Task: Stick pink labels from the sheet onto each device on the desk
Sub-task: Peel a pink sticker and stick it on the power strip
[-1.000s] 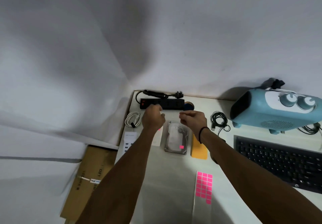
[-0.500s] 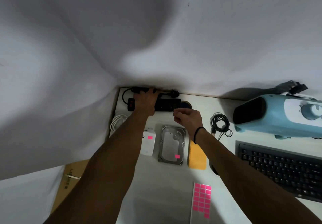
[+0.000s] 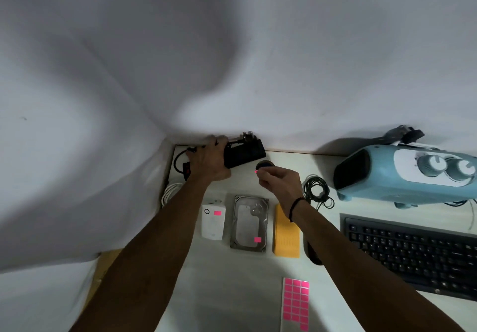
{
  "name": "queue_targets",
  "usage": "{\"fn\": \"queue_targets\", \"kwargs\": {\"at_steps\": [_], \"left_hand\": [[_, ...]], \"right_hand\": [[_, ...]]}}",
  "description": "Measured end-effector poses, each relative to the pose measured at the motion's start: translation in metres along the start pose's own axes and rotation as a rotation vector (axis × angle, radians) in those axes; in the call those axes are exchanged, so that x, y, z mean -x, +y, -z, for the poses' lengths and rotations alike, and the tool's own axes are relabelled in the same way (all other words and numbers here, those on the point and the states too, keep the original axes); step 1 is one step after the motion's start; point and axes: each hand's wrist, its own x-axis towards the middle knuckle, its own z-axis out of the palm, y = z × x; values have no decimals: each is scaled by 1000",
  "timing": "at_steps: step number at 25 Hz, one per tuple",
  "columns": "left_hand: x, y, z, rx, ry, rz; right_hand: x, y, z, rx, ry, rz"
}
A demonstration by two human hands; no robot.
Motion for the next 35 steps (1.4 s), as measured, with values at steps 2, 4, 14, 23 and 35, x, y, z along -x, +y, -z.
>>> {"fn": "queue_targets", "kwargs": {"at_steps": [2,4,14,23,35], "left_hand": [[18,2,24,190,-26,17],[38,4,41,498,-89,52],[185,44,49,1858,-480,-77],[252,88,39,1949,-527,-174],[256,105,31,1930,-465,-315]], "right_hand": [[16,-9,1,-55,-16,49],[32,-16,1,-112,-41,84],[132,-65,26,-158,-214,326],[206,-86,42,236,-199,537],[229,-103,48,404,43,515]]}}
